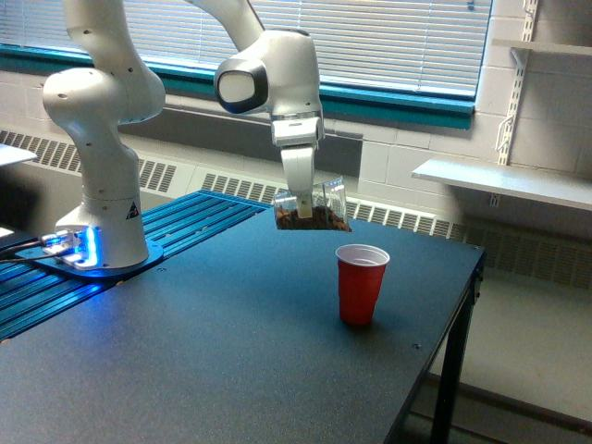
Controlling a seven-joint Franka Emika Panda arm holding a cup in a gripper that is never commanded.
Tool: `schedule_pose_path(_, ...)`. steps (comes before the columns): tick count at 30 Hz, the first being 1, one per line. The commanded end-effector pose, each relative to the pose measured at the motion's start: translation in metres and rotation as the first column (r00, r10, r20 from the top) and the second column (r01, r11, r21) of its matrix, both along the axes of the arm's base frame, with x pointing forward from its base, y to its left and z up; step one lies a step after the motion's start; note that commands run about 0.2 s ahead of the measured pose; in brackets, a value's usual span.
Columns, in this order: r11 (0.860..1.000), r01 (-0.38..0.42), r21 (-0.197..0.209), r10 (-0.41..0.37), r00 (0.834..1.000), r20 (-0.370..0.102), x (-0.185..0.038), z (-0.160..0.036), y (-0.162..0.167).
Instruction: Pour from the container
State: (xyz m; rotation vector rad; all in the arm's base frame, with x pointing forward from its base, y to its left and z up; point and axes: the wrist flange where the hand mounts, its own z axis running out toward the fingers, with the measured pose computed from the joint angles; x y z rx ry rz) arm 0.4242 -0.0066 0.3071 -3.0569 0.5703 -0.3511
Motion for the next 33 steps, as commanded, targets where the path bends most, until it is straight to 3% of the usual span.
schedule_pose_path(1, 1.0, 0.022, -0.01, -0.022, 1.0, -0.005, 0.002, -0.002, 0.007)
schedule_pose_path(33, 0.996, 0.013, -0.089, -0.019, 0.998, -0.066, 0.018, -0.008, 0.029)
